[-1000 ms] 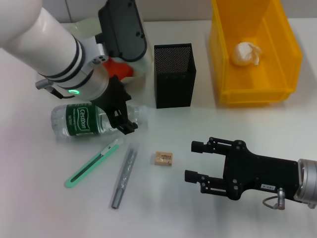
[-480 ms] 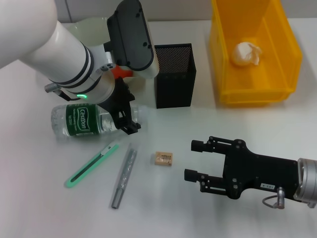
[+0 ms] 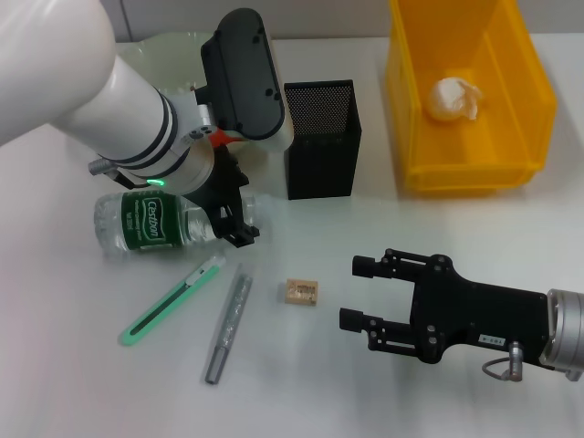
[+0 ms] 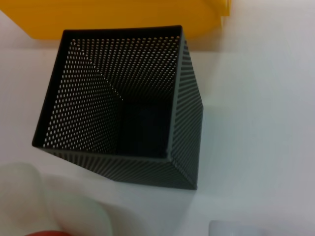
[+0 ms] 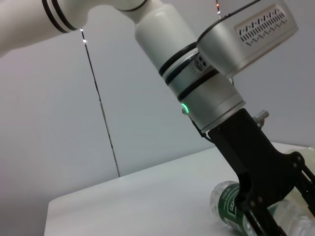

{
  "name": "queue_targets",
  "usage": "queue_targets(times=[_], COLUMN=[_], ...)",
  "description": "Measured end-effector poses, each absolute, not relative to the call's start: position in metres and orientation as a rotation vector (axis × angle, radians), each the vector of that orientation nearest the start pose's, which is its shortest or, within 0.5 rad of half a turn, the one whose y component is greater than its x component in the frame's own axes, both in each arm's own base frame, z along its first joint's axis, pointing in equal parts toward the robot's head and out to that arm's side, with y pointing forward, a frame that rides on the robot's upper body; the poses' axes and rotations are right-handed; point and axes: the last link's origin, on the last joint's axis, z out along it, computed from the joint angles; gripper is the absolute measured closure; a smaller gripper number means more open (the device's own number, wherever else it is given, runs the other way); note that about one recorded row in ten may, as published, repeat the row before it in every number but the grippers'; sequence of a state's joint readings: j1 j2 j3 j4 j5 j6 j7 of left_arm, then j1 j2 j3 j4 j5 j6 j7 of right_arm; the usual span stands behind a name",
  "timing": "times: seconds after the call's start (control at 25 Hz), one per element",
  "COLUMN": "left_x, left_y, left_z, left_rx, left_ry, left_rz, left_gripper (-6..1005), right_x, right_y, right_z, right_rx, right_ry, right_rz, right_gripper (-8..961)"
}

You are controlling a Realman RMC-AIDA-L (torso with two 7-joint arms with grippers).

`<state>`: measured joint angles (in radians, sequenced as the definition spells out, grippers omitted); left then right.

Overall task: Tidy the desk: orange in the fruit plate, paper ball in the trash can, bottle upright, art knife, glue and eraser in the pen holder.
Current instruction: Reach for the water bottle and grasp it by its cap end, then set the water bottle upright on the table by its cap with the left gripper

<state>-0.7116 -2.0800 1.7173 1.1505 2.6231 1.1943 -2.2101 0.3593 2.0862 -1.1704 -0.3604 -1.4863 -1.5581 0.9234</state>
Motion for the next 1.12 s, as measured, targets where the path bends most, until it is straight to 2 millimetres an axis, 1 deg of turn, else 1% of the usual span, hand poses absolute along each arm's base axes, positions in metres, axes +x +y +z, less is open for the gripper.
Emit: queue_targets(times=[0.4, 0.6, 0.72, 0.96, 1.12], left_x=[-0.1603, -0.1613, -0.1623, -0.1637, -0.1638], left_y=[0.3756, 0.3752, 0.3741, 0.3724, 0.3694], left_z=[-0.0717, -0.0724, -0.074, -0.0758, -0.0739], left_rx=[-2.722, -2.72, -2.718, -2.714, -2.718], left_ry=[-0.029, -0.025, -0.013, -0.007, -0.022], left_rz=[0.68, 0.681, 0.688, 0.702, 0.679], left_gripper=[286, 412, 537, 550, 551], right_x=[0.2742, 0.2744, 0.2748, 0.2751, 0.2751], right_y=[0.2478, 0.2475, 0.2466, 0.2458, 0.2451], right_z=[-0.0674, -0.0677, -0.0688, -0.0695, -0.0696], right_rx=[-2.743, -2.744, -2.745, -2.746, -2.747], right_ry=[0.463, 0.468, 0.479, 0.488, 0.491], right_rz=[0.978, 0.978, 0.98, 0.982, 0.986], right_gripper=[270, 270, 270, 270, 271])
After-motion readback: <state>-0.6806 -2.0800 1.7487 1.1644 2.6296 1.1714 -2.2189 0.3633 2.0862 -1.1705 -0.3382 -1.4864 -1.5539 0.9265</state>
